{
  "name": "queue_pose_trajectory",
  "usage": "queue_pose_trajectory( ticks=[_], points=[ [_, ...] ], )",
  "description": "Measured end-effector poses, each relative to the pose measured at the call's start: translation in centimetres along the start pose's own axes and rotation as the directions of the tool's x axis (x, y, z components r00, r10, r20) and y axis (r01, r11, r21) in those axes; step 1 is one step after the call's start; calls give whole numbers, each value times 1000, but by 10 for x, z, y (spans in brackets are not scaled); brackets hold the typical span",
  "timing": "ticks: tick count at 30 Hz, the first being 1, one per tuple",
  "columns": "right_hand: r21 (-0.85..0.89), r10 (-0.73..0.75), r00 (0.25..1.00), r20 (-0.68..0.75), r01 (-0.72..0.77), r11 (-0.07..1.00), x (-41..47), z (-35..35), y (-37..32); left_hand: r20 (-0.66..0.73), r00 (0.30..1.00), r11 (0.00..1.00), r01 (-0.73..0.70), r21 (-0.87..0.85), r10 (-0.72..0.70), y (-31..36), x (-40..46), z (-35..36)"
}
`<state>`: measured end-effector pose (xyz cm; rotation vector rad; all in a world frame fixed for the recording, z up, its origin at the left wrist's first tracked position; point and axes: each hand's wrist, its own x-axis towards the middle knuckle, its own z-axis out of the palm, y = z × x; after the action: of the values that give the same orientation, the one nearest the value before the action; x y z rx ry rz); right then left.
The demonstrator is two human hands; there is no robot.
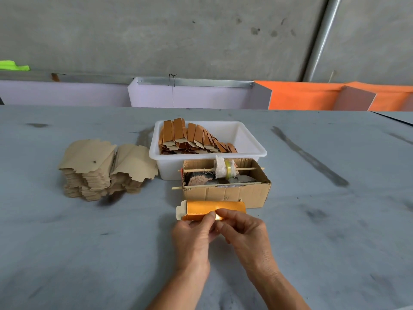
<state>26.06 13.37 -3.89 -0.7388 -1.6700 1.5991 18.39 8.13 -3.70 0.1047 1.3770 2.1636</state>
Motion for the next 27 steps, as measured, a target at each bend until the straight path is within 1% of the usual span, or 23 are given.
queue_pose_trajectory(
  ticks=[10, 15, 17, 22, 24, 27],
  points=[
    [-105, -40, 999, 30, 43, 994, 2, -3, -2, -35, 991, 989, 126, -78, -129, 5, 2, 4],
    [-139, -22, 998, 52, 29, 990, 1, -3, -2, -36, 956, 953, 286, -95, -291, 8, 2, 3],
    [-154, -20, 998, 60, 29, 988, 0, -3, -2, -44, 944, 941, 322, -107, -328, 9, 3, 3],
    [-197, -48, 996, 77, 62, 978, -1, -1, -6, -59, 921, 918, 376, -125, -385, 9, 8, 3],
    [-206, -62, 995, 75, 76, 976, -3, 1, -7, -74, 920, 919, 374, -124, -385, 8, 9, 3],
    [-247, -104, 994, 35, 109, 963, -6, 5, -7, -111, 927, 928, 341, -151, -359, 4, 10, 3]
  ],
)
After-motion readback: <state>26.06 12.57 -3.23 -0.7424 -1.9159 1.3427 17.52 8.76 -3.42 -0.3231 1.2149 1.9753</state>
